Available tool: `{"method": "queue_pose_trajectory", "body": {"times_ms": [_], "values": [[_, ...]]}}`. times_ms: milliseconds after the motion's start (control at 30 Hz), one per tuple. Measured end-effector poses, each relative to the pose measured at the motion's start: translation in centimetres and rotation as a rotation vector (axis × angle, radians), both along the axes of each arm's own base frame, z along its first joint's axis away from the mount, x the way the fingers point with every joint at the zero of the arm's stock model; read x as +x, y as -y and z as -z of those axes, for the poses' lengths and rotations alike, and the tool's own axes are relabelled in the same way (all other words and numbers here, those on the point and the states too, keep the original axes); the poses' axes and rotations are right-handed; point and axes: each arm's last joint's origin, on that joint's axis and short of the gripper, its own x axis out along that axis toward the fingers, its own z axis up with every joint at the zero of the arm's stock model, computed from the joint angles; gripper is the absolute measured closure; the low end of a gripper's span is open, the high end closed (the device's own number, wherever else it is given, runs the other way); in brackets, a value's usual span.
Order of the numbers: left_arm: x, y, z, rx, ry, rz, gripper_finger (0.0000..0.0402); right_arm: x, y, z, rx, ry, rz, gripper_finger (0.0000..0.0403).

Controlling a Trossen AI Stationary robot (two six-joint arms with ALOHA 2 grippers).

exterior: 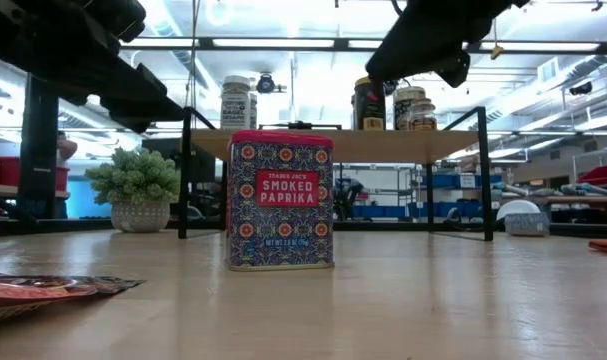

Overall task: Shelf spices
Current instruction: Put the red seasoning can onto the shelf

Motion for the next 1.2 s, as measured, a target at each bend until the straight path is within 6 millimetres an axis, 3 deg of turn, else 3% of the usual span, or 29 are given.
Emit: {"method": "queue_pose_trajectory", "body": {"times_ms": [233, 433, 600, 700, 967, 1200], "values": [[-1.1, -0.4, 1.5, -0.005, 0.064, 0.059, 0.0188, 0.6, 0.3, -0.5, 0.013, 0.048, -0.040, 0.0242], [-3.5, -1.5, 4.0, -0.090, 0.137, 0.082, 0.0188, 1.6, 0.3, -2.1, -0.108, 0.191, -0.149, 0.0170], [-4.8, -2.1, 4.8, -0.122, 0.199, 0.072, 0.0188, 3.0, 0.3, -4.1, -0.177, 0.157, -0.172, 0.0158], [-4.8, -2.2, 4.7, -0.102, 0.210, 0.070, 0.0188, 5.2, 0.0, -4.5, -0.230, 0.051, -0.214, 0.0158], [-4.8, -2.2, 4.7, -0.100, 0.210, 0.067, 0.0188, 10.9, -0.9, -3.8, -0.262, -0.292, -0.382, 0.0156], [-4.8, -2.2, 4.7, -0.082, 0.219, 0.072, 0.0188, 13.5, -1.4, -2.0, -0.179, -0.445, -0.481, 0.0119]]}}
